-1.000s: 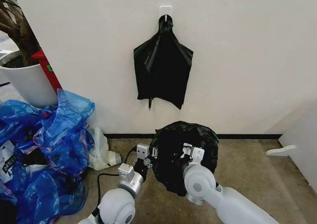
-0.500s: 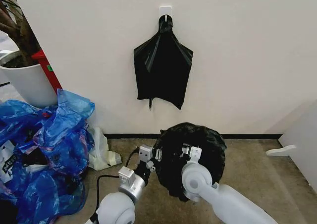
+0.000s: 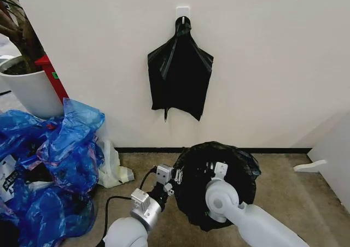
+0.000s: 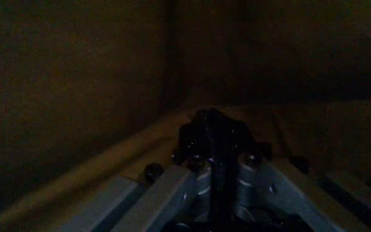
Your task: Place the garbage bag over the trash bin.
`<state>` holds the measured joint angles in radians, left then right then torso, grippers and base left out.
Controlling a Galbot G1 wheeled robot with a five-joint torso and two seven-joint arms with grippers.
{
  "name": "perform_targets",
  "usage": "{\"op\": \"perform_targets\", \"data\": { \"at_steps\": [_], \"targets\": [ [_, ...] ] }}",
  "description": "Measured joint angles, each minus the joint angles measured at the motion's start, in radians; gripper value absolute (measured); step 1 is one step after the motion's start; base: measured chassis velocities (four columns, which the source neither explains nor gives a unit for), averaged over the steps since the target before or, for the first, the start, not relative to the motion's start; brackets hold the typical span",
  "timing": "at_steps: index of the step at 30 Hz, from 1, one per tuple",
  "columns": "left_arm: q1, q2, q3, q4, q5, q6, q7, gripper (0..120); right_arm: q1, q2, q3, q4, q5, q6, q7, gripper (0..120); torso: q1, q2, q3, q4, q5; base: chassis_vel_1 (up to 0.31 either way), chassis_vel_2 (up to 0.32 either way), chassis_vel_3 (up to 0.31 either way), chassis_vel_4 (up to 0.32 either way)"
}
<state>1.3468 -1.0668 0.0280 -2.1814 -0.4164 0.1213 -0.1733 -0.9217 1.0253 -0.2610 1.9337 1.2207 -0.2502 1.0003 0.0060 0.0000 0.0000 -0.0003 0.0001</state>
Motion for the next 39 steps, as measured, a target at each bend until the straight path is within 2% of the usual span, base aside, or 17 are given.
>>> {"op": "perform_targets", "data": {
  "at_steps": [4, 16, 22, 30, 33, 36, 38, 39],
  "targets": [
    [-0.012, -0.006, 0.0, 0.016, -0.002, 0.0, -0.003, 1, -0.01, -0.01, -0.001, 0.029, 0.001, 0.001, 0.006, 0, 0.0, 0.0, 0.0, 0.0, 0.0, 0.0, 0.0, 0.0, 0.0],
    [-0.07, -0.045, -0.009, 0.156, -0.058, 0.007, -0.098, 1, -0.034, -0.07, -0.008, 0.166, 0.005, -0.013, -0.037, 0, 0.0, 0.0, 0.0, 0.0001, 0.0, 0.0, 0.0, 0.0, 0.0],
    [-0.092, -0.069, -0.001, 0.181, -0.111, 0.022, -0.15, 1, -0.075, -0.102, -0.01, 0.246, -0.009, -0.021, -0.087, 0, 0.0, 0.0, 0.0, -0.0001, 0.0, 0.0, 0.0, 0.0, 0.0],
    [-0.105, -0.083, -0.021, 0.211, -0.191, 0.038, -0.167, 1, -0.118, -0.15, 0.022, 0.356, -0.045, -0.025, -0.159, 0, 0.0, 0.0, 0.0, 0.0, 0.0, 0.0, 0.0, 0.0, 0.0],
    [-0.105, -0.076, -0.069, 0.233, -0.224, 0.04, -0.132, 1, -0.203, -0.218, 0.146, 0.469, -0.061, -0.042, -0.304, 0, 0.0, 0.0, 0.0, 0.0, -0.0001, 0.0, 0.0, 0.0, 0.0],
    [-0.104, -0.055, -0.106, 0.235, -0.278, 0.058, -0.106, 1, -0.286, -0.276, 0.236, 0.525, -0.132, -0.021, -0.438, 3, 0.0, 0.0, 0.0, -0.0004, -0.0001, 0.0, 0.0, 0.0, 0.0],
    [-0.103, -0.048, -0.113, 0.233, -0.297, 0.064, -0.1, 1, -0.3, -0.286, 0.259, 0.532, -0.141, -0.011, -0.465, 5, 0.0, 0.0, 0.0, -0.0004, -0.0002, 0.0, 0.0, 0.0, 0.0],
    [-0.101, -0.035, -0.123, 0.229, -0.326, 0.072, -0.079, 1, -0.309, -0.29, 0.289, 0.536, -0.136, 0.002, -0.491, 11, 0.0, 0.0, 0.0, -0.0003, -0.0002, 0.0, 0.0, 0.0, 0.0]
  ]
}}
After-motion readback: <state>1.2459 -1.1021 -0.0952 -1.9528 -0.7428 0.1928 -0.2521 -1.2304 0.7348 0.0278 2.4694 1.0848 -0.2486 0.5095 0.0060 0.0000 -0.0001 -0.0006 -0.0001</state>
